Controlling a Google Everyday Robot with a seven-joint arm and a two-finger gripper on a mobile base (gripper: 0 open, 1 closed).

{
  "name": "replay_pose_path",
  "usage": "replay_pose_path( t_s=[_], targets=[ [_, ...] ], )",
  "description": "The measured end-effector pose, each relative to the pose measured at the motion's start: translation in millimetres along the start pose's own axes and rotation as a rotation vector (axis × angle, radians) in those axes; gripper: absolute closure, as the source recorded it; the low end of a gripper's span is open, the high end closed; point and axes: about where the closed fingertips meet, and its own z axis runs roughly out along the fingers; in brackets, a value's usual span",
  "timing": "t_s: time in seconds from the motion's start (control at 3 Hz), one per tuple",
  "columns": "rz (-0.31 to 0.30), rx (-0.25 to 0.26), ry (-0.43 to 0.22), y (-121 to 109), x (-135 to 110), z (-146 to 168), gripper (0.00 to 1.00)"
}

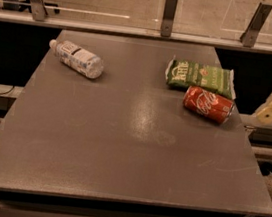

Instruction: Move coke can near green jalapeno chip bag

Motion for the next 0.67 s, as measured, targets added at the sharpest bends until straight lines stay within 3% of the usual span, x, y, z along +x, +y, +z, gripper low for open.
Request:
replay_pose_path(
  t_s=[0.33,0.67],
  targets=[
    [-0.011,-0.017,-0.145,-12.4,24.5,-46.8,0.0],
    [-0.04,0.014,-0.237,-23.2,-0.4,-77.2,0.0]
  ],
)
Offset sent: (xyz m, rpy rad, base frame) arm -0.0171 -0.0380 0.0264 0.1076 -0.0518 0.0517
